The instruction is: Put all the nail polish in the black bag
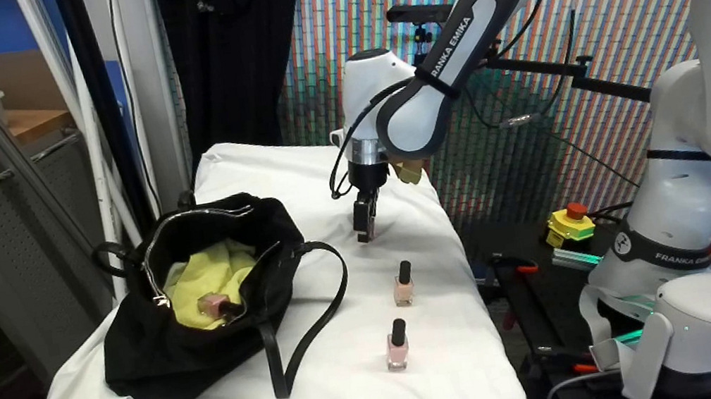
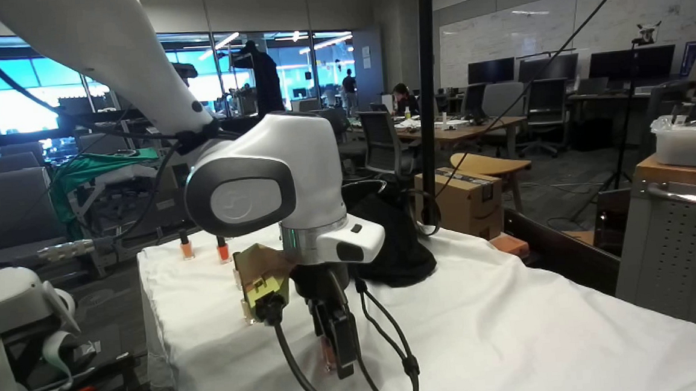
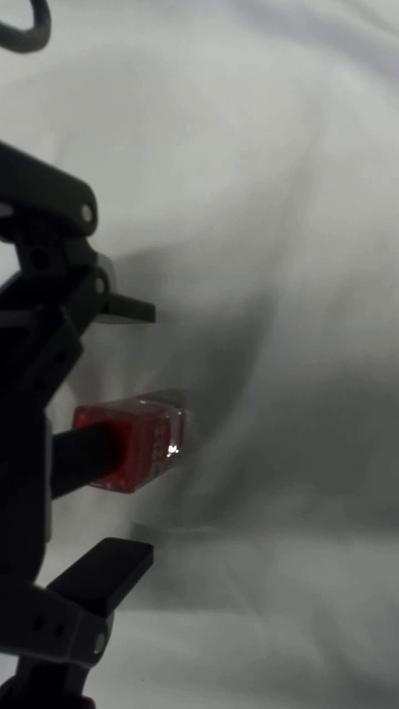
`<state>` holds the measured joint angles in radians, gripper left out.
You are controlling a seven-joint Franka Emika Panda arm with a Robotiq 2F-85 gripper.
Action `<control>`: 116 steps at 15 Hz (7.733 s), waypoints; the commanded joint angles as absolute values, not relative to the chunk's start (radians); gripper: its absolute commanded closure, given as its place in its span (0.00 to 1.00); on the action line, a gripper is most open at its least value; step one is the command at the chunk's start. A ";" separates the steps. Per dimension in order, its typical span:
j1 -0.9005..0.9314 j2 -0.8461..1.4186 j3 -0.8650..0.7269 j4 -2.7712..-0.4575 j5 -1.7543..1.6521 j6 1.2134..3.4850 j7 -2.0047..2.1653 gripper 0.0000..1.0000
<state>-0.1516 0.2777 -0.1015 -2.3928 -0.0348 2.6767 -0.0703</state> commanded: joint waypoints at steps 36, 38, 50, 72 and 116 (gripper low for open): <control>0.044 -0.066 0.038 -2.349 -0.539 2.430 0.091 0.85; 0.057 -0.051 0.070 -2.319 -0.577 2.449 0.131 0.85; 0.126 0.172 0.103 -2.092 -0.682 2.570 0.221 0.85; 0.193 0.473 -0.062 -1.776 -0.655 2.583 0.231 0.00; 0.062 0.126 0.045 -2.548 -0.256 2.633 0.189 0.00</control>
<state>0.0626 0.0799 0.0580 -2.5709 -0.2579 2.5982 0.2049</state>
